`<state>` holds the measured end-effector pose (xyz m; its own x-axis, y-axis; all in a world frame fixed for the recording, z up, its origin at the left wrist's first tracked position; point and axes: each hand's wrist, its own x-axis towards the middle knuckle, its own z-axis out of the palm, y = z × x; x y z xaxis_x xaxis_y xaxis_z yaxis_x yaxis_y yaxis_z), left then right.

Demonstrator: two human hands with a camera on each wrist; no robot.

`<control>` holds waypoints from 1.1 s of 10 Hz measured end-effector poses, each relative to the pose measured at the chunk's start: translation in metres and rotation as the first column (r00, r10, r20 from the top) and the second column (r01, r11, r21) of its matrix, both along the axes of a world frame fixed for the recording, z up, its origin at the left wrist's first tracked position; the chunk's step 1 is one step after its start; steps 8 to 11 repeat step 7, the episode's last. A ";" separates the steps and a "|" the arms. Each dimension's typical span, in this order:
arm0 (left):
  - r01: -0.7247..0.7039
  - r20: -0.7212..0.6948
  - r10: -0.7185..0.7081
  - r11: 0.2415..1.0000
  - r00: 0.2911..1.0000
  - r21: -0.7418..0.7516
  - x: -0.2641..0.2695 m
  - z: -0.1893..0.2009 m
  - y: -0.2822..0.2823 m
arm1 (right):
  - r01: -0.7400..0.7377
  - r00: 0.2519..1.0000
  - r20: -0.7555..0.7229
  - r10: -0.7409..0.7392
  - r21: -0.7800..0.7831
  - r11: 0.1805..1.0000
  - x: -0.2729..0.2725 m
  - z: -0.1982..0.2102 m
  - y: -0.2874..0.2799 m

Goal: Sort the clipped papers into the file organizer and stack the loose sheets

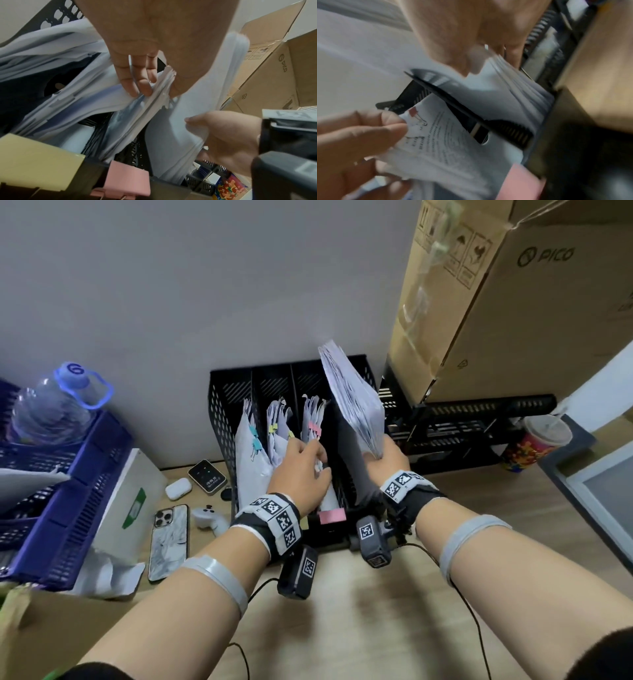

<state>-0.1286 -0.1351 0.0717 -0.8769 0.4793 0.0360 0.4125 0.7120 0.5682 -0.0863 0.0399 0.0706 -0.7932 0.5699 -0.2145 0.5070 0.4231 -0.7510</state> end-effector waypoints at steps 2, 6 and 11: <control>0.006 0.006 -0.006 1.000 1.000 -0.002 0.000 -0.002 0.003 | 0.232 0.935 -0.156 -0.318 -0.411 0.882 -0.004 0.000 -0.007; -0.148 0.138 0.135 0.985 0.981 0.092 0.019 0.015 0.010 | -0.018 0.967 -0.252 -0.032 -0.197 0.980 0.046 0.054 0.017; -0.228 0.148 0.198 0.947 0.969 0.224 0.023 0.027 0.014 | -0.178 0.915 -0.393 0.091 -0.190 0.966 0.063 0.096 0.030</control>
